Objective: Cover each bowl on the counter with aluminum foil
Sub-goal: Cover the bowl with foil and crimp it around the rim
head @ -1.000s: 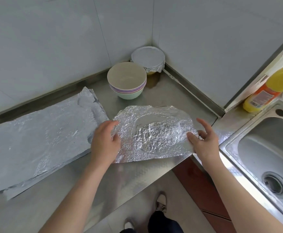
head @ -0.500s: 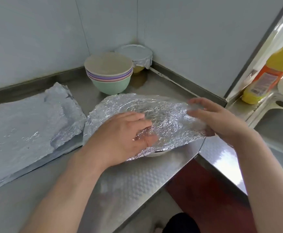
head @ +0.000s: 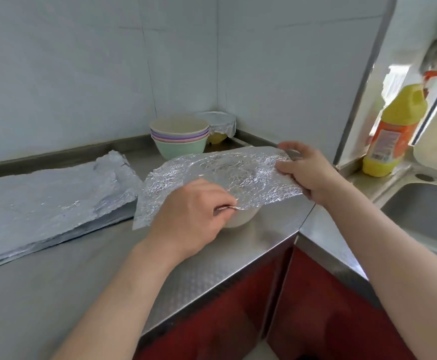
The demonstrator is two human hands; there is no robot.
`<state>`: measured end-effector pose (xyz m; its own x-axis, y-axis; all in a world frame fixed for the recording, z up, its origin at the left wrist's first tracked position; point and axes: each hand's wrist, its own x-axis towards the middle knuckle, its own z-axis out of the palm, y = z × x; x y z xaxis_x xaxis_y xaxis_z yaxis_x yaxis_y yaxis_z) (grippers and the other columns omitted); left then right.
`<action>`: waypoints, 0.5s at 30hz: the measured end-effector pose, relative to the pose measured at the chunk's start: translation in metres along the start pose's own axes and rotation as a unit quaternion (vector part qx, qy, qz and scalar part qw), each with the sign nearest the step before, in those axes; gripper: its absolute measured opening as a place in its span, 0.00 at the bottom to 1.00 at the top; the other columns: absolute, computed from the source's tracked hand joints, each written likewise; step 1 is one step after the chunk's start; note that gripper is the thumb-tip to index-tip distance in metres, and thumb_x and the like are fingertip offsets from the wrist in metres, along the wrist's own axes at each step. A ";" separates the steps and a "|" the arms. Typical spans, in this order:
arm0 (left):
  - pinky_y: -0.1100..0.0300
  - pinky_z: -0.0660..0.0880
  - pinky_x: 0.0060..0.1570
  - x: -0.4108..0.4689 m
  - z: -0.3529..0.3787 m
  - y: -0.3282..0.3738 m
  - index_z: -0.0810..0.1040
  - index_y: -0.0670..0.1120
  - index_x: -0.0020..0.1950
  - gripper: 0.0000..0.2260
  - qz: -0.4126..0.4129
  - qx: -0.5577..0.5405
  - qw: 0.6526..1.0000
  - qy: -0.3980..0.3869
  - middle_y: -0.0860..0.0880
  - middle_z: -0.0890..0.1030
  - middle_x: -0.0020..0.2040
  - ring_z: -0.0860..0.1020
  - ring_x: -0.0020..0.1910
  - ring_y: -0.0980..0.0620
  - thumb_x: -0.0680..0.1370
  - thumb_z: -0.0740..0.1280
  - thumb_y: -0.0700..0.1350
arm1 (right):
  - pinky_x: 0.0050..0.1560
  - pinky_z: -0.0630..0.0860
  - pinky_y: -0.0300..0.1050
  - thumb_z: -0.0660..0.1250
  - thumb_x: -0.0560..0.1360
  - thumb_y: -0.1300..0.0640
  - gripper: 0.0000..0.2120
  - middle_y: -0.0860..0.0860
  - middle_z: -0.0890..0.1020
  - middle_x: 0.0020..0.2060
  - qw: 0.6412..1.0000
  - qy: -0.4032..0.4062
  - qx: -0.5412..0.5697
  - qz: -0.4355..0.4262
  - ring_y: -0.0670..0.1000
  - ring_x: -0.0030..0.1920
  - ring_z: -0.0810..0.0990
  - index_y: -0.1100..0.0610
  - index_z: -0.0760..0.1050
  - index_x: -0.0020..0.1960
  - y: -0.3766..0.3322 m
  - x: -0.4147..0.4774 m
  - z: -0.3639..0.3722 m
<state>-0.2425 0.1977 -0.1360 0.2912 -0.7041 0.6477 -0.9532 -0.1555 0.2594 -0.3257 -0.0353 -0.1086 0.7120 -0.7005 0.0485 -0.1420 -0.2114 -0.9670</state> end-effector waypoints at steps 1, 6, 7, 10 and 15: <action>0.52 0.78 0.42 -0.004 0.002 0.003 0.85 0.49 0.44 0.08 0.010 0.012 1.000 0.013 0.56 0.83 0.41 0.78 0.43 0.52 0.73 0.66 0.48 | 0.19 0.60 0.33 0.69 0.75 0.64 0.20 0.51 0.76 0.28 1.000 0.000 -0.006 0.006 0.45 0.19 0.63 0.47 0.73 0.63 -0.001 -0.005 -0.001; 0.54 0.78 0.38 -0.010 0.004 0.010 0.84 0.46 0.46 0.11 0.096 0.122 0.987 0.035 0.54 0.83 0.42 0.78 0.42 0.50 0.77 0.62 0.46 | 0.16 0.62 0.36 0.67 0.75 0.67 0.18 0.60 0.75 0.31 1.000 -0.006 -0.021 0.010 0.51 0.17 0.63 0.56 0.73 0.63 -0.001 -0.015 -0.006; 0.54 0.78 0.37 -0.011 0.005 0.011 0.84 0.45 0.47 0.10 0.113 0.143 0.982 0.039 0.53 0.83 0.43 0.79 0.42 0.49 0.78 0.63 0.45 | 0.17 0.61 0.36 0.66 0.75 0.68 0.17 0.60 0.74 0.30 1.000 -0.001 -0.021 0.014 0.51 0.17 0.62 0.57 0.73 0.62 -0.001 -0.016 -0.006; 0.54 0.79 0.37 -0.012 0.004 0.014 0.84 0.43 0.48 0.06 0.161 0.195 0.966 0.055 0.50 0.84 0.44 0.81 0.42 0.48 0.78 0.67 0.41 | 0.18 0.61 0.35 0.60 0.74 0.71 0.18 0.58 0.73 0.26 1.000 0.018 -0.022 0.013 0.50 0.16 0.61 0.57 0.76 0.60 -0.001 -0.013 -0.004; 0.53 0.81 0.44 -0.016 0.005 0.008 0.84 0.40 0.52 0.06 0.190 0.235 0.952 0.043 0.46 0.84 0.50 0.83 0.48 0.47 0.76 0.70 0.37 | 0.20 0.63 0.35 0.61 0.73 0.70 0.19 0.57 0.74 0.29 0.999 0.024 -0.026 0.034 0.50 0.14 0.64 0.55 0.76 0.59 -0.001 -0.010 -0.005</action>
<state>-0.2547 0.2043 -0.1476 -0.0956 -0.7158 0.6917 -0.9162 -0.2084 -0.3423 -0.3364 -0.0320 -0.1071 0.6665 -0.7455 -0.0035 -0.2244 -0.1961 -0.9546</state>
